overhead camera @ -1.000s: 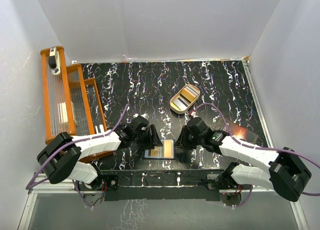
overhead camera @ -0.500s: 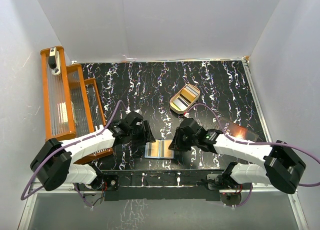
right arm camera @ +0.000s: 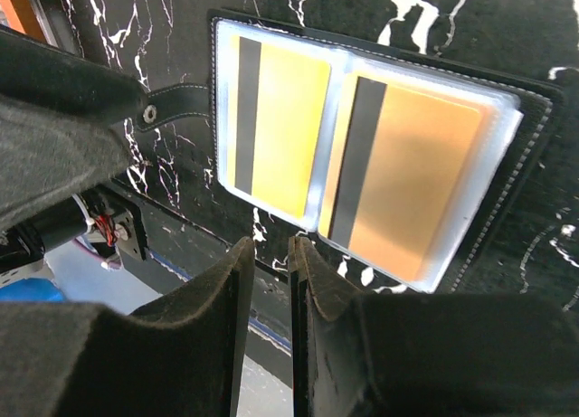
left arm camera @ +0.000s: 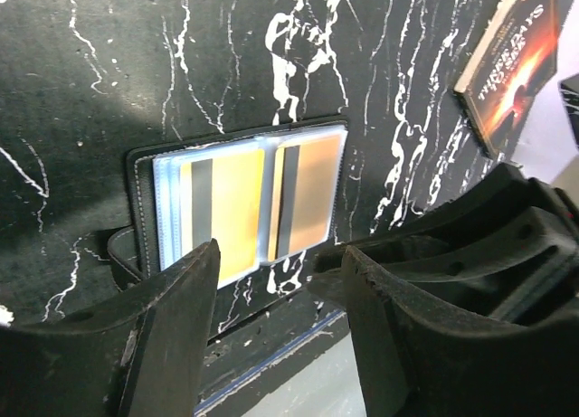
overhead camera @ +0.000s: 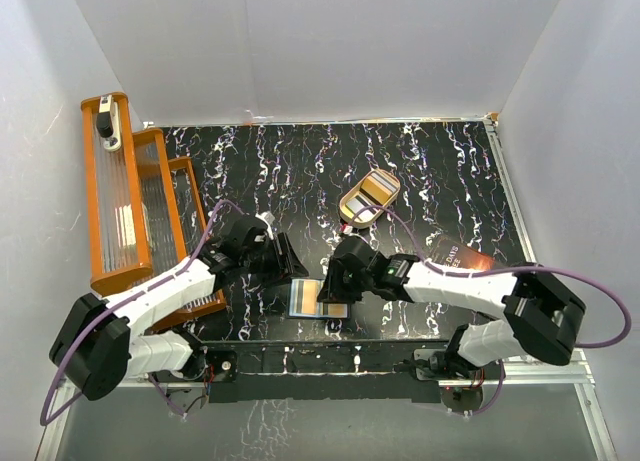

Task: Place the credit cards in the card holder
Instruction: Insert the credit card into the card holder, then turn over the card slot in the card holder.

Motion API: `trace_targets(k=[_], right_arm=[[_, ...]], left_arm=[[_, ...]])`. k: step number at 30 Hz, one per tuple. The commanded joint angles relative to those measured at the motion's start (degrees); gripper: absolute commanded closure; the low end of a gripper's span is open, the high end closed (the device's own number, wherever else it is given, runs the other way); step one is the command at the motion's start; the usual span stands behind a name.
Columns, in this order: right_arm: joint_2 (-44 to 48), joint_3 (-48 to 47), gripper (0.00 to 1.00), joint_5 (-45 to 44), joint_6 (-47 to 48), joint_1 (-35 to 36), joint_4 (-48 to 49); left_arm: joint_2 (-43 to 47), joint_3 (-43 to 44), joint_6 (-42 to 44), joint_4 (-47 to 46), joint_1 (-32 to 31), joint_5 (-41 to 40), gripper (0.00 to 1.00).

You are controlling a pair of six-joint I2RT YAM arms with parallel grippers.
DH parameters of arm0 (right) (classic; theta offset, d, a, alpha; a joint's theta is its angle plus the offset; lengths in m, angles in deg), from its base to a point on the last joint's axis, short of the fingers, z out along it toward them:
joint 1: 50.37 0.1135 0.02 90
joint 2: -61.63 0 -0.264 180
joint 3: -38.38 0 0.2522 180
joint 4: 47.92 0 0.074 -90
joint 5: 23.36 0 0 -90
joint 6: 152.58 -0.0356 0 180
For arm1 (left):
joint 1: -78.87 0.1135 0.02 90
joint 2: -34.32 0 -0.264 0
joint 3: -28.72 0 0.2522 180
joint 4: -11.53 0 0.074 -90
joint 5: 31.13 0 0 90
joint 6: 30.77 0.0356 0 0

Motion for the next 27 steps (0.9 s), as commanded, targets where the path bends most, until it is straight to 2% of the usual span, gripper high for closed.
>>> trace_targets(k=[1,12,17,27], right_arm=[[-3.3,-4.4,0.80,-1.7,-1.4,1.6,3.4],[-12.8,-13.2,0.80,-3.7,-0.7,3.0,2.1],[-15.2,-15.6,0.81,-5.3,0.9,3.0,-1.4],[-14.4,-13.9,0.78,-10.0,2.2,3.0,-3.3]], left_arm=[[1.3,-0.5,-0.8,-1.9,1.5,6.9,0.46],[-3.2,-1.5,0.5,-4.2,2.3,12.5,0.45],[-4.4,-1.5,1.0,-4.5,2.2,11.4,0.45],[-6.9,-1.8,2.4,-3.6,2.2,8.5,0.44]])
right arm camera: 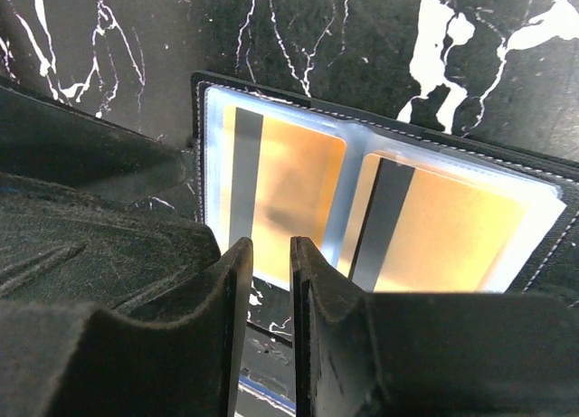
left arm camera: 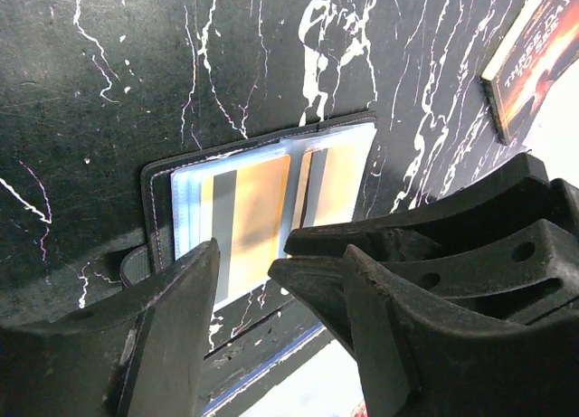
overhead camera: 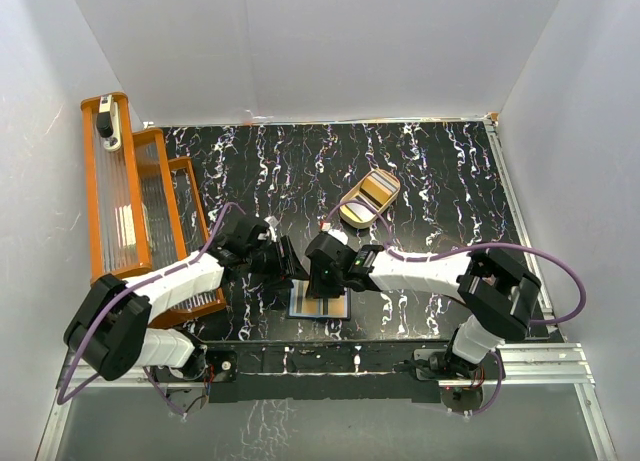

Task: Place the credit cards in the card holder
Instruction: Turn over the card slot in the card holder.

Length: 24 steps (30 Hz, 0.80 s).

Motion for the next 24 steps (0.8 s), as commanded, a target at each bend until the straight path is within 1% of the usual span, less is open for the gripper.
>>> trace_targets(k=[1,4,9,11,14,17,24], right_arm=[[0.2,-1.5,0.78,-3.8,1.5,-0.1,1.1],[-0.8,-1.8,0.78,-4.8,2.1,-0.1,0.3],[-2.9,-1.4,0.81,-5.5,3.4,-0.1,0.3],[-3.7,-1.0,0.85,-5.6,3.5,-0.1,0.4],[-4.7,0.2,0.95,-5.2,4.1,-0.1,0.9],[-5.3,1.5,1.00,-4.5,4.2,-0.1,1.6],[-4.2,4.4,1.00,-3.9,3.3,-0.1,3.4]], left_arm=[[-0.3,-0.3,1.7,1.6,-0.6,0.8,0.44],[-0.8,-0.1,1.8,1.7,-0.6,0.2,0.44],[-1.2,-1.2,1.6,0.7,-0.6,0.2,0.44],[-1.2,-1.5,1.4,0.2,-0.6,0.4,0.43],[-1.2,-1.3,2.0,0.7,-0.6,0.3,0.43],[-1.1,-1.9,1.7,0.4,-0.6,0.1,0.43],[-1.0,-3.1,1.9,-1.3,-0.6,0.8,0.43]])
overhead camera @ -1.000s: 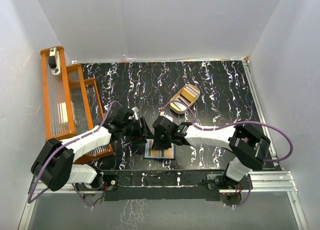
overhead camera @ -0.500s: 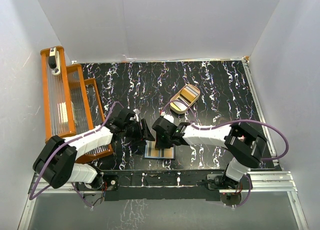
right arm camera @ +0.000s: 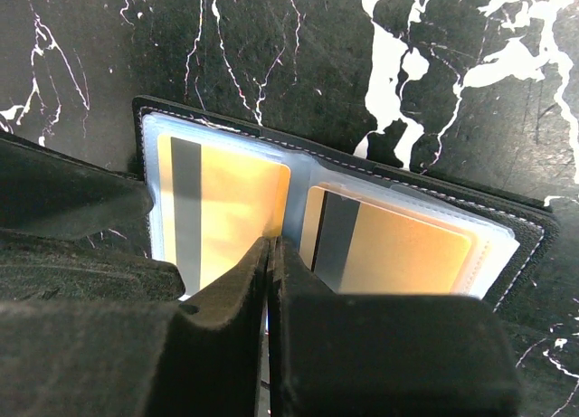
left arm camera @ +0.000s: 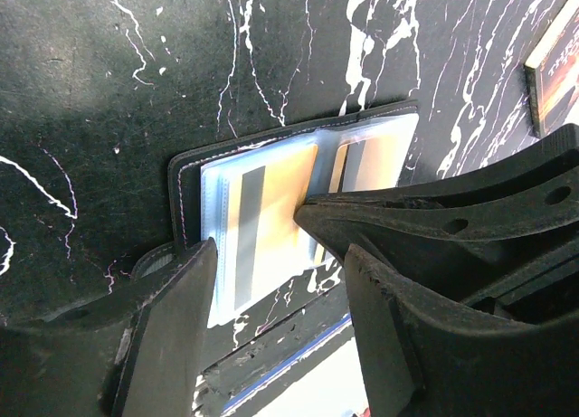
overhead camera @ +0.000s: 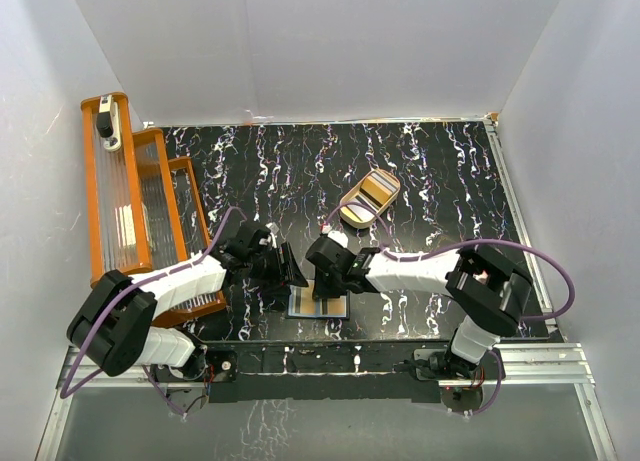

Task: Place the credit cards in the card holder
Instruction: Turn over the card slot in the card holder.

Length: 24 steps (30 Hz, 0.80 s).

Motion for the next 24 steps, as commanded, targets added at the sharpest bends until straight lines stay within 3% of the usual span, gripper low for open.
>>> trace_targets(k=[1,20,24], right_arm=[[-1.0,3.1,1.00,-0.9,0.2,0.0,1.3],[-0.2,6.2,1.00,1.6,-1.0,0.0,4.2],[1.3,5.0,0.94,1.6,0.6,0.0,3.1]], left_arm=[[0.6,-1.5,0.4,-1.5,-0.3,1.4,0.43],[1.1,-5.4,-3.6,-11.9,-0.3,8.3,0.44],[3.8,-5.6,-5.7,-13.1,-0.3,9.3,0.44]])
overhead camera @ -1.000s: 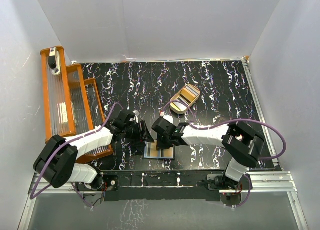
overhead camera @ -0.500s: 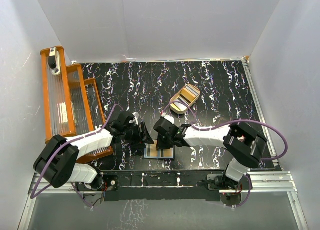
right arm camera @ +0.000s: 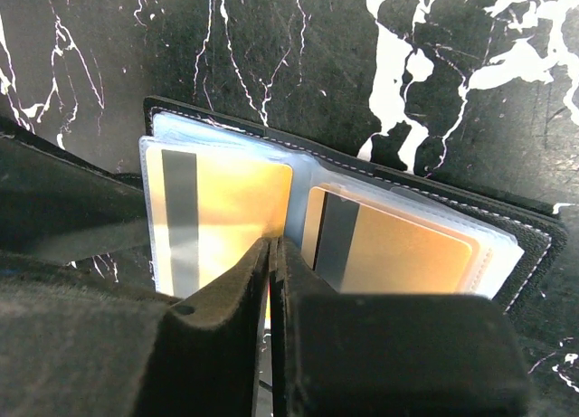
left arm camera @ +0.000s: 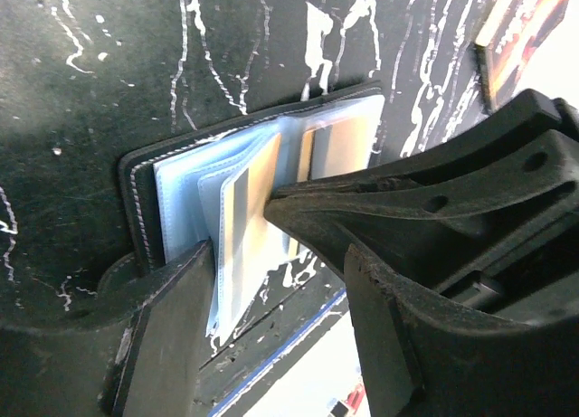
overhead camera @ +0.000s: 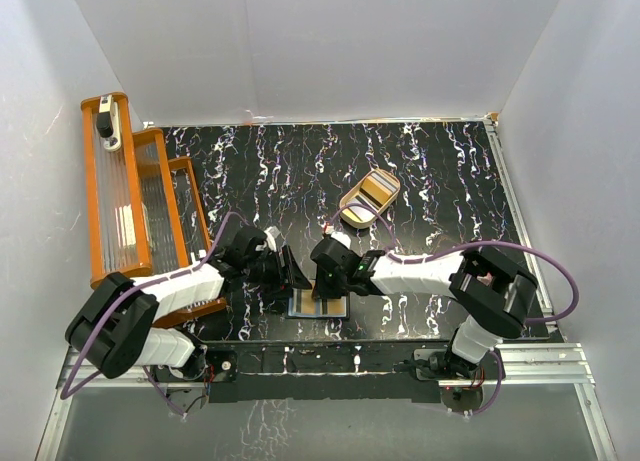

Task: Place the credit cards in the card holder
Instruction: Turn over the card slot in the card holder.

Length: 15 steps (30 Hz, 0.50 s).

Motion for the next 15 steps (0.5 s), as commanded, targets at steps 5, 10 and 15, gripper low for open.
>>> trace_targets(k=[5,10,15], right_arm=[[1.9,-3.2,0.84,-1.8,3.6,0.6,-6.1],[4.6,-5.5,0.78,-4.2,5.0,0.6,-9.3],[7.7,-5.2,0.73,-6.2,6.1,0.6,-11.6]], left_arm=[[5.4,0.5,-4.6,-3.8,-0.3,5.2,0.44],[4.7,0.4,-6.0,-5.8,-0.3,6.0,0.44],[2.9,0.1,-8.0,-9.6,-0.4,7.5,0.44]])
